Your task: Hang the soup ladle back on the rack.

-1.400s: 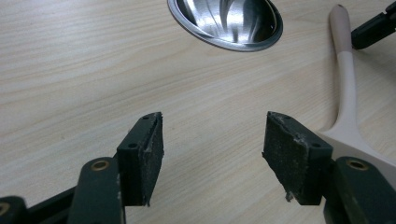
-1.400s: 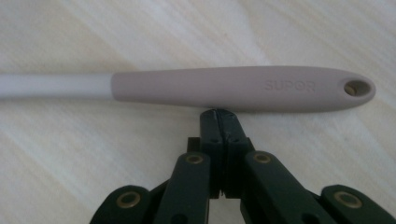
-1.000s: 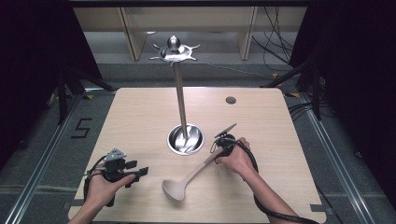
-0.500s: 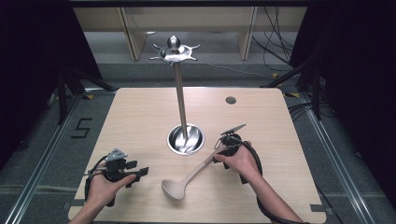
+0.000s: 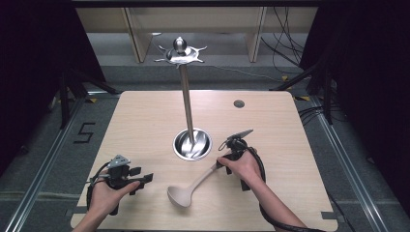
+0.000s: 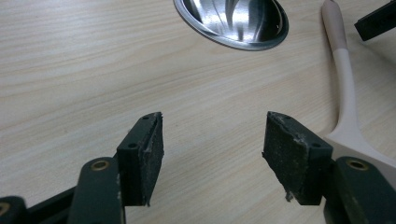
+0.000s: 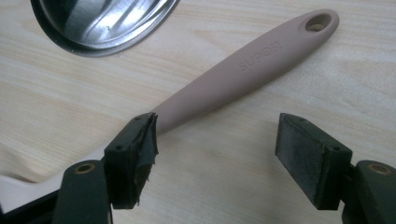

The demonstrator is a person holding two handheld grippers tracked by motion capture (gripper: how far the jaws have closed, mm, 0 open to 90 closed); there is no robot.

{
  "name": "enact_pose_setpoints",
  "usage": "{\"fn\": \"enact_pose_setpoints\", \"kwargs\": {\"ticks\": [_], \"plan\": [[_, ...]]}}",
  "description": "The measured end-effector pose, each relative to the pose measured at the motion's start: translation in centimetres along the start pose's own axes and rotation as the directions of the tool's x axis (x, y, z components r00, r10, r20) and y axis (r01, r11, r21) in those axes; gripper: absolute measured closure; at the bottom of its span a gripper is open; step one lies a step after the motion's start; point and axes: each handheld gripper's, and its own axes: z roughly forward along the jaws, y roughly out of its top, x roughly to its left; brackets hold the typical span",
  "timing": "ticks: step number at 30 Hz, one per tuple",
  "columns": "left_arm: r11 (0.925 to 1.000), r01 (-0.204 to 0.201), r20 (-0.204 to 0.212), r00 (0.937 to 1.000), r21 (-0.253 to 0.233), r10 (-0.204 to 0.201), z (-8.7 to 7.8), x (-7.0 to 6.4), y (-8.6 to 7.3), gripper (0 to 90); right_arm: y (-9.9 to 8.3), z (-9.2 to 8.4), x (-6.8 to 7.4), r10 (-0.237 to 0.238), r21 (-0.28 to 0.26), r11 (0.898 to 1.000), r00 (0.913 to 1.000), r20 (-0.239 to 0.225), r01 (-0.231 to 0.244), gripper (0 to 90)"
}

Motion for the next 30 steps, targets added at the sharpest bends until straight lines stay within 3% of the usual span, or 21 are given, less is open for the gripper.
{"fn": "enact_pose_setpoints", "kwargs": {"ticks": [2,4,6,7,11,13,15,16,18,20,21,22,23,24,25,27,28,30], "plan": [[1.0000,0.001,0.002,1.0000,0.000,-0.001,0.1,-0.1,0.0,37.2,0.1,0.0,0.0,0.002,-0.007,1.000,1.0000,0.001,-0.002,30.0],[0.9999,0.001,0.001,1.0000,-0.016,-0.001,0.1,-0.1,0.0,37.2,0.3,0.0,0.4,0.047,-0.004,0.999,0.9989,-0.001,-0.047,30.0],[0.9999,0.000,0.002,1.0000,-0.015,0.000,0.0,0.0,-0.1,37.3,0.3,0.1,0.3,0.038,-0.008,0.999,0.9992,-0.013,-0.038,30.0],[1.0000,-0.004,0.002,1.0000,-0.009,0.004,0.0,0.1,-0.1,37.3,0.2,0.5,0.3,0.009,-0.040,0.999,0.9999,-0.007,-0.009,30.0],[0.9998,-0.012,0.002,0.9999,-0.015,0.012,-0.3,0.2,0.0,37.3,0.1,1.2,1.3,0.045,-0.008,0.999,0.9989,-0.016,-0.045,30.0],[0.9997,-0.016,0.001,0.9999,-0.017,0.016,-0.3,0.2,0.0,37.3,0.3,1.4,1.6,0.020,-0.012,1.000,0.9997,-0.013,-0.020,30.0],[0.9999,-0.004,0.009,1.0000,-0.017,0.004,-0.2,0.1,0.0,37.4,0.6,1.5,2.1,0.053,0.024,0.998,0.9985,0.012,-0.053,30.0],[0.9998,-0.006,0.006,1.0000,-0.019,0.006,-0.1,0.1,0.0,37.4,0.7,1.7,2.1,0.032,0.009,0.999,0.9995,-0.006,-0.032,30.0],[0.9998,0.002,0.011,0.9999,-0.021,-0.002,0.0,0.1,0.0,37.4,0.7,1.8,2.2,0.034,0.018,0.999,0.9994,-0.002,-0.033,30.0],[0.9999,-0.004,0.006,1.0000,-0.015,0.004,0.0,0.1,0.1,37.4,0.9,2.0,2.2,-0.001,0.021,1.000,0.9999,0.016,0.000,30.1],[0.9998,-0.005,0.006,1.0000,-0.018,0.005,0.0,0.1,0.1,37.4,1.0,2.1,2.4,0.004,0.031,1.000,0.9994,0.034,-0.005,29.9],[0.9999,-0.004,0.007,1.0000,-0.016,0.004,0.0,0.1,0.1,37.4,1.0,2.1,2.7,0.040,0.050,0.998,0.9975,0.057,-0.043,29.6],[0.9999,-0.008,0.004,1.0000,-0.010,0.008,0.0,0.2,0.1,37.4,1.1,2.2,3.0,0.031,0.043,0.999,0.9985,0.045,-0.033,29.4],[0.9999,-0.008,0.004,1.0000,-0.010,0.008,0.0,0.2,0.1,37.4,1.1,2.2,3.2,0.053,0.056,0.997,0.9969,0.058,-0.056,29.1],[0.9999,-0.010,0.002,1.0000,-0.007,0.010,-0.1,0.2,0.1,37.4,1.1,2.6,3.0,0.009,0.032,0.999,0.9986,0.053,-0.011,28.2],[0.9998,-0.005,0.006,1.0000,-0.021,0.006,-0.1,0.1,0.0,37.4,1.1,2.6,3.1,0.005,0.045,0.999,0.9976,0.069,-0.008,27.8],[0.9997,-0.006,0.009,0.9999,-0.022,0.006,-0.1,0.1,0.0,37.4,1.2,2.6,3.9,0.037,0.082,0.996,0.9959,0.083,-0.043,27.1],[0.9999,-0.013,0.004,0.9999,-0.010,0.013,-0.1,0.2,0.0,37.4,1.2,2.6,4.0,0.031,0.087,0.995,0.9957,0.087,-0.039,26.8]]}}
